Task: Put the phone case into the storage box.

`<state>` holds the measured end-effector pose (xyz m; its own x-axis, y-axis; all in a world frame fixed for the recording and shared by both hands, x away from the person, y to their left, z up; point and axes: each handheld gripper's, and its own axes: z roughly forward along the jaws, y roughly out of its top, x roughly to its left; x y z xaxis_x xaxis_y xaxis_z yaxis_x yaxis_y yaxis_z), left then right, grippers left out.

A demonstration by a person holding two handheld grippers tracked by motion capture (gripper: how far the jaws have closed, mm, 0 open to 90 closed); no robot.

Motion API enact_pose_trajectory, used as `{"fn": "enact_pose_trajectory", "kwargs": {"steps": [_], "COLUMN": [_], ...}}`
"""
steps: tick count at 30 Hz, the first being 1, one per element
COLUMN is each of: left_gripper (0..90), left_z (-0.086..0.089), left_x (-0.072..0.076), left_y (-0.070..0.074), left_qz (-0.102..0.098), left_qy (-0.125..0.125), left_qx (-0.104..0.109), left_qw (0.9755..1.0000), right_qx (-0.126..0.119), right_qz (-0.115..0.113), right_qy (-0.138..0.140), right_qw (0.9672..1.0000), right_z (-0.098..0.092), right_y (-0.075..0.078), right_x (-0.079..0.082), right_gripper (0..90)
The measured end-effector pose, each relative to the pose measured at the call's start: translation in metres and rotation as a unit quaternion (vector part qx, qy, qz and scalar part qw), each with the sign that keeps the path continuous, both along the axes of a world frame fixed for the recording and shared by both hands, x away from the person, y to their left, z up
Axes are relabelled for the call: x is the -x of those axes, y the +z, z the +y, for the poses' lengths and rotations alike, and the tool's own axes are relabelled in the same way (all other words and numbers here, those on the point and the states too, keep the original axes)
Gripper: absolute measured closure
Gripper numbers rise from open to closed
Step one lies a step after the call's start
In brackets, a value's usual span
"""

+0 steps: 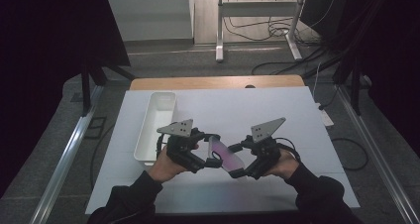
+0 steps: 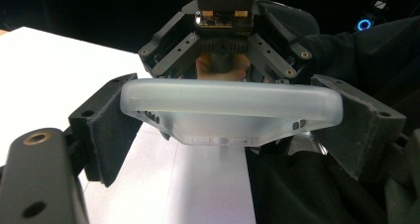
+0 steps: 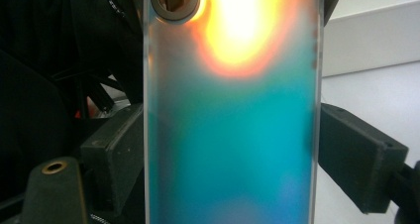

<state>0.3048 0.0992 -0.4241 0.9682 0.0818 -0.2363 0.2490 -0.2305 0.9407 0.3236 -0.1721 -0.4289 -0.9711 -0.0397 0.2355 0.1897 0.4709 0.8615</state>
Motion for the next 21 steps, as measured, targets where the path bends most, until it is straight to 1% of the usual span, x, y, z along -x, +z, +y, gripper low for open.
{"fn": "enact_pose_trajectory", "kwargs": {"steps": [3, 6, 7, 8, 9, 10, 11, 13, 16, 19, 21], "left_gripper": [17.2, 17.3, 17.3, 17.4, 17.4, 17.4, 17.4, 17.4, 17.3, 17.3, 17.3], "left_z": [0.000, 0.001, 0.002, 0.004, 0.004, 0.006, 0.007, 0.010, 0.011, 0.011, 0.011], "left_x": [-0.001, -0.001, -0.001, -0.002, -0.002, -0.003, -0.003, -0.004, -0.005, -0.005, -0.006], "left_y": [0.000, 0.001, 0.001, 0.002, 0.002, 0.003, 0.003, 0.004, 0.005, 0.006, 0.007], "left_qz": [0.002, 0.002, 0.003, 0.004, 0.004, 0.007, 0.008, 0.010, 0.010, 0.007, 0.007], "left_qy": [0.001, 0.012, 0.016, 0.024, 0.024, 0.027, 0.034, 0.041, 0.050, 0.065, 0.074], "left_qx": [-0.002, -0.004, -0.005, -0.004, -0.004, -0.003, -0.004, -0.006, -0.016, -0.034, -0.044], "left_qw": [1.0000, 0.9999, 0.9999, 0.9997, 0.9997, 0.9996, 0.9994, 0.9991, 0.9986, 0.9973, 0.9962], "right_qx": [-0.001, 0.000, 0.002, 0.005, 0.005, 0.012, 0.022, 0.032, 0.039, 0.046, 0.052], "right_qz": [-0.004, -0.010, -0.012, -0.017, -0.017, -0.021, -0.031, -0.056, -0.064, -0.065, -0.065], "right_qy": [-0.001, -0.007, -0.011, -0.017, -0.017, -0.023, -0.029, -0.038, -0.052, -0.066, -0.085], "right_qw": [1.0000, 0.9999, 0.9999, 0.9997, 0.9997, 0.9994, 0.9988, 0.9972, 0.9958, 0.9946, 0.9929], "right_z": [0.000, 0.000, 0.000, 0.000, 0.000, 0.001, 0.001, 0.001, 0.000, -0.004, -0.007], "right_y": [0.000, 0.000, -0.001, -0.001, -0.001, -0.001, -0.002, -0.003, -0.003, -0.003, -0.004], "right_x": [0.000, -0.001, -0.001, -0.001, -0.001, -0.001, -0.001, 0.002, 0.002, 0.000, -0.001], "right_gripper": [16.7, 15.8, 14.5, 10.2, 10.2, 7.7, 4.1, 0.0, 0.0, 0.0, 0.0]}}
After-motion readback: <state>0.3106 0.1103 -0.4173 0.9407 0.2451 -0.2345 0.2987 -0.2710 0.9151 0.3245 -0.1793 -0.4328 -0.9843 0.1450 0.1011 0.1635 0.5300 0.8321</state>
